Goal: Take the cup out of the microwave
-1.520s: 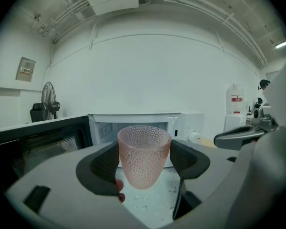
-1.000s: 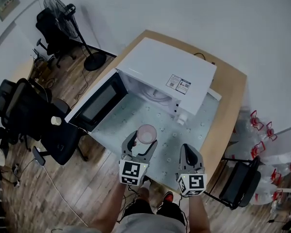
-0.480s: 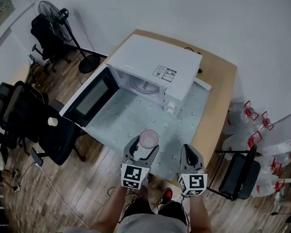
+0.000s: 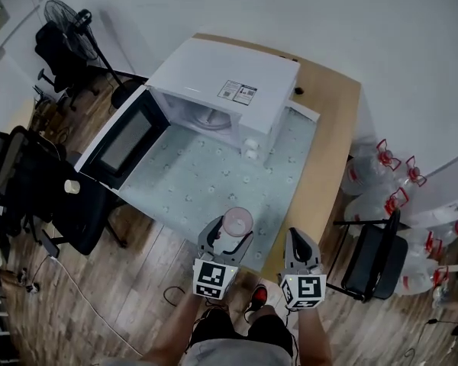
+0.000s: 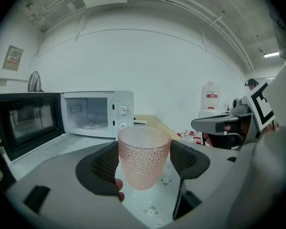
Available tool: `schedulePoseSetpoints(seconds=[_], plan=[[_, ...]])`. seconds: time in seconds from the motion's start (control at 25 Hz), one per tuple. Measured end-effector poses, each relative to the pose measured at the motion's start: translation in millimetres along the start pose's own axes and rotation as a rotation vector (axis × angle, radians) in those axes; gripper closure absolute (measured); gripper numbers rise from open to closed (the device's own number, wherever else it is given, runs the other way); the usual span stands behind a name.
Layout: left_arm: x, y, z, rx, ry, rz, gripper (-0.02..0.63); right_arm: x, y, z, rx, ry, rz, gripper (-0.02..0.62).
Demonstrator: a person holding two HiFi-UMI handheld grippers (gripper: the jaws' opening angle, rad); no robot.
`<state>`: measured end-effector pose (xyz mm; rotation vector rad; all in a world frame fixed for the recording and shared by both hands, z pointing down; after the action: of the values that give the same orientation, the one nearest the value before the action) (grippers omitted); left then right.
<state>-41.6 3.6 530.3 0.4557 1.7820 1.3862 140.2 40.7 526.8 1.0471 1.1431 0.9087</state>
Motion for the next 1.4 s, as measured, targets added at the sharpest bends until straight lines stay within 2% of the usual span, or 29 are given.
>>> schedulePoseSetpoints(seconds=[0.6,1.0,1.4], plan=[[-15,58,50,0.011,0.076,-0.035,0.256,28,60,21,-0.036,0.025,-0.058,0.576],[-16,72,58,0.019,0.059,-0.010,0.256,37,81,24,-0.043,0.021,-0.074,0.577],[-12,74,64,0.007,0.021,-0.014,0.256,48,83,22,-0.043,0.014,-0.069,0.576]])
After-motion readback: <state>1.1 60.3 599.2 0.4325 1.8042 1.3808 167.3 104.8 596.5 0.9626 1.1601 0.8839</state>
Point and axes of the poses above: the fingertips, and each gripper's own axes: x backward along the fingers, z to its right, y out of its underside, the point moved 6 cm from there along x, backward along the fingers, and after that the axes turned 3 degrees about y, right-handed, at the moved point
